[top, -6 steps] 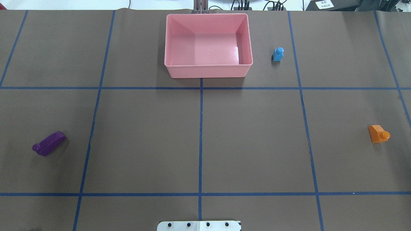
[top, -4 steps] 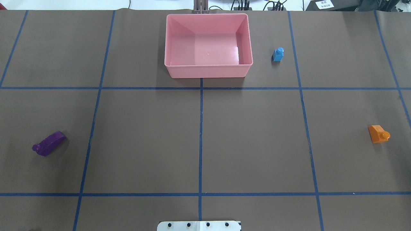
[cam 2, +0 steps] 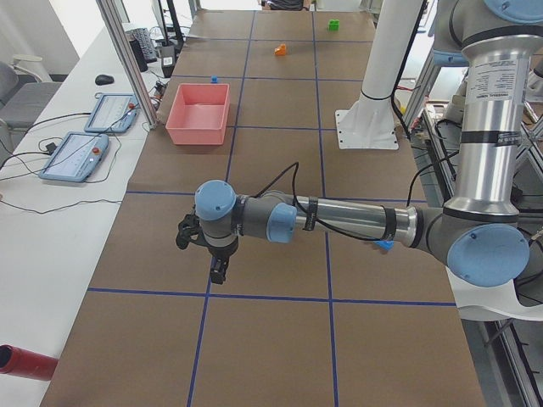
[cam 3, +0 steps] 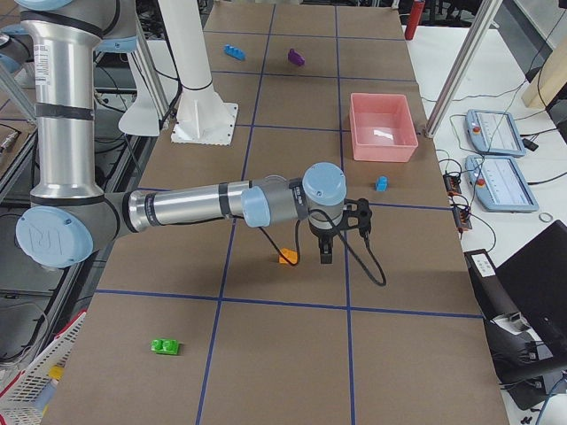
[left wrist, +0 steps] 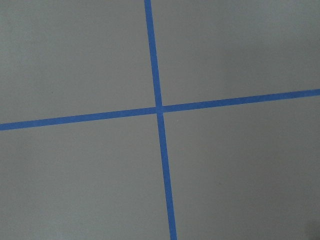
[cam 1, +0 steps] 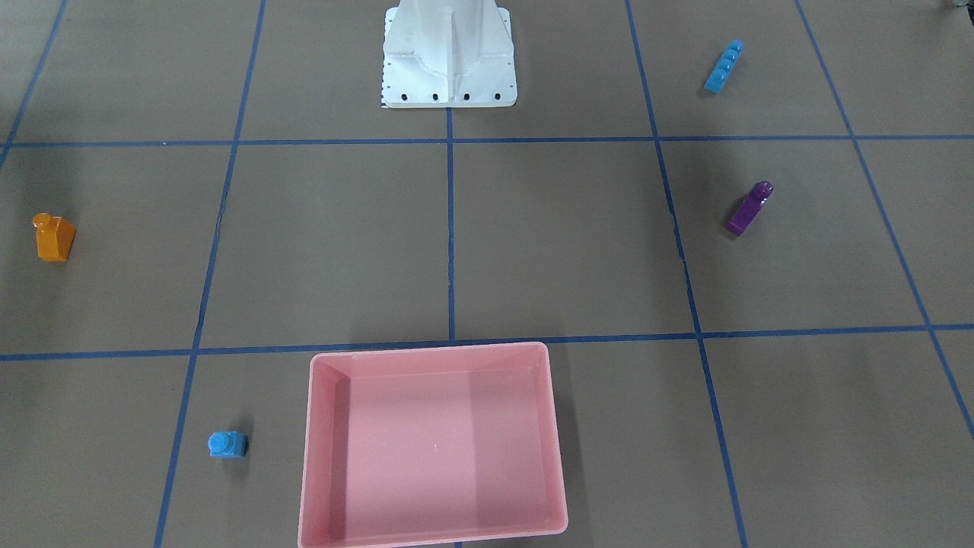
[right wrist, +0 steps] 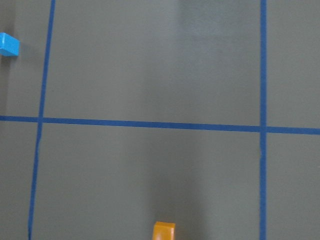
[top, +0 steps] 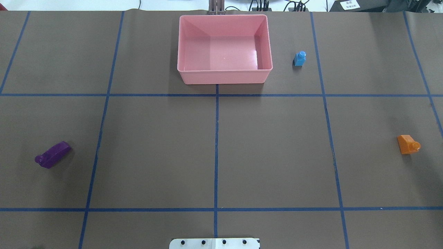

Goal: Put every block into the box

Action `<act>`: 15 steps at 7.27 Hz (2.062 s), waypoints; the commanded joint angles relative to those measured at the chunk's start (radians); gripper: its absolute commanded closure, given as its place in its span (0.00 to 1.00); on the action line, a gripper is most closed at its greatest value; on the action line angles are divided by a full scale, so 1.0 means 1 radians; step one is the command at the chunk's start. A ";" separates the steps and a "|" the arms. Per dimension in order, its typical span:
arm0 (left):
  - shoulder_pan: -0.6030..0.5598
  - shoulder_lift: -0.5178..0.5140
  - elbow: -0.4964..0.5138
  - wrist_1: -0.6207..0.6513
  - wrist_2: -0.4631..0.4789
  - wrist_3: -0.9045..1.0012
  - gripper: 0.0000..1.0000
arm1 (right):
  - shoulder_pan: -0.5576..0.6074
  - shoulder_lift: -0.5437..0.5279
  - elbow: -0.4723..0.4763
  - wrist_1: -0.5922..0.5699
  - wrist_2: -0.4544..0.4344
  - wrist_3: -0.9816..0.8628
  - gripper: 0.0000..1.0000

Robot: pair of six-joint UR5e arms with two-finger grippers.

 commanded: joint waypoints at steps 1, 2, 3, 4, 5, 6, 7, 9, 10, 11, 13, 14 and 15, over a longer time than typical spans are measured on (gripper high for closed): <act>0.011 -0.011 0.001 -0.051 -0.005 -0.008 0.00 | -0.179 0.042 0.016 0.005 -0.006 0.165 0.00; 0.011 -0.028 0.008 -0.055 -0.002 -0.006 0.00 | -0.242 0.031 0.012 0.052 -0.022 0.171 0.00; 0.013 -0.030 0.027 -0.058 -0.005 -0.008 0.00 | -0.291 -0.008 -0.002 0.088 -0.080 0.184 0.00; 0.051 -0.034 0.028 -0.073 0.000 -0.009 0.00 | -0.334 -0.016 -0.007 0.135 -0.155 0.196 0.00; 0.053 -0.034 0.028 -0.079 -0.001 -0.033 0.00 | -0.377 -0.023 -0.016 0.134 -0.214 0.210 0.00; 0.054 -0.034 0.031 -0.110 0.002 -0.055 0.00 | -0.390 -0.026 -0.054 0.137 -0.216 0.198 0.00; 0.054 -0.034 0.030 -0.111 0.002 -0.058 0.00 | -0.408 -0.026 -0.076 0.137 -0.214 0.198 0.00; 0.066 -0.043 0.030 -0.113 0.002 -0.075 0.00 | -0.419 -0.027 -0.123 0.135 -0.211 0.187 0.00; 0.068 -0.043 0.028 -0.113 -0.001 -0.077 0.00 | -0.422 -0.027 -0.143 0.134 -0.211 0.185 0.00; 0.068 -0.045 0.028 -0.113 -0.001 -0.077 0.00 | -0.431 -0.027 -0.169 0.135 -0.211 0.185 0.00; 0.068 -0.051 0.022 -0.113 -0.006 -0.090 0.00 | -0.462 -0.027 -0.186 0.134 -0.214 0.185 0.01; 0.068 -0.065 0.021 -0.111 -0.006 -0.094 0.00 | -0.472 -0.027 -0.188 0.132 -0.210 0.187 0.08; 0.068 -0.078 0.025 -0.111 -0.005 -0.094 0.00 | -0.476 -0.032 -0.186 0.126 -0.202 0.187 0.39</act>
